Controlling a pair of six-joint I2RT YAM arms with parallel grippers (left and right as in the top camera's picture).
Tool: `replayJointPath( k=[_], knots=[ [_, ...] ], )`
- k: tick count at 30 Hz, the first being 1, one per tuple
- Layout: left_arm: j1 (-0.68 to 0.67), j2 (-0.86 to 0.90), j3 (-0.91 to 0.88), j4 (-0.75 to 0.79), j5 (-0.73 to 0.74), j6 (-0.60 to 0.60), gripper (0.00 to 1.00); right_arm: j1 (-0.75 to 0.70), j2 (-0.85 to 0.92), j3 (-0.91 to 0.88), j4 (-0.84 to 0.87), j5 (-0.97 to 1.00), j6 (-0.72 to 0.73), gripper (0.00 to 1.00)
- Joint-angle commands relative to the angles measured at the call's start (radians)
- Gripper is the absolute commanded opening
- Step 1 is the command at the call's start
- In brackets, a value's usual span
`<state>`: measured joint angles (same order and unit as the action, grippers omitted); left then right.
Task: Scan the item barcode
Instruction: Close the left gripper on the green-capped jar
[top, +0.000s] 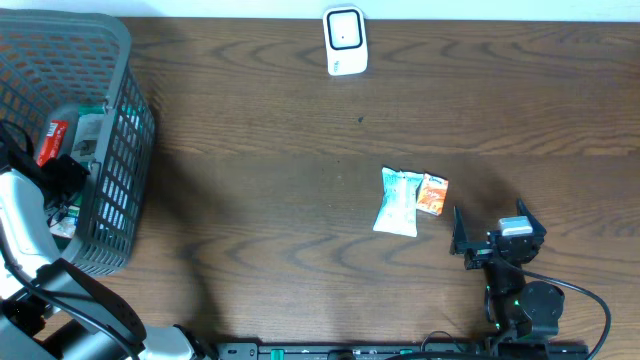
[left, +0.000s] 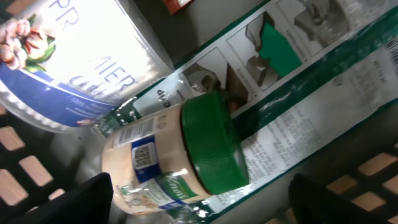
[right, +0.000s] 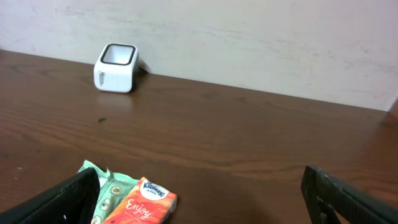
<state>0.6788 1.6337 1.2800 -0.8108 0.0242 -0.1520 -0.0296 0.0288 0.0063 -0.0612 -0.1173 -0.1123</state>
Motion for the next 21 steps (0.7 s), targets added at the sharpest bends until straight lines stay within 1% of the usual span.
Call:
replayJointPath(
  k=[1,3,9,14,21],
  knots=[
    [-0.002,0.011,0.005,-0.016,-0.029,0.073,0.9,0.011,-0.002,-0.001,-0.003,-0.004,0.014,0.99],
    [-0.002,0.011,0.005,-0.025,-0.044,0.074,0.9,0.011,-0.002,-0.001,-0.003,-0.004,0.014,0.99],
    [-0.005,0.011,0.005,-0.026,-0.044,0.127,0.9,0.011,-0.002,-0.001,-0.003,-0.004,0.014,0.99],
    [-0.009,0.013,-0.002,-0.029,-0.045,0.193,0.88,0.011,-0.002,-0.001,-0.003,-0.004,0.014,0.99],
    [-0.009,0.026,-0.02,-0.01,-0.044,0.281,0.88,0.011,-0.002,-0.001,-0.003,-0.004,0.014,0.99]
  ],
)
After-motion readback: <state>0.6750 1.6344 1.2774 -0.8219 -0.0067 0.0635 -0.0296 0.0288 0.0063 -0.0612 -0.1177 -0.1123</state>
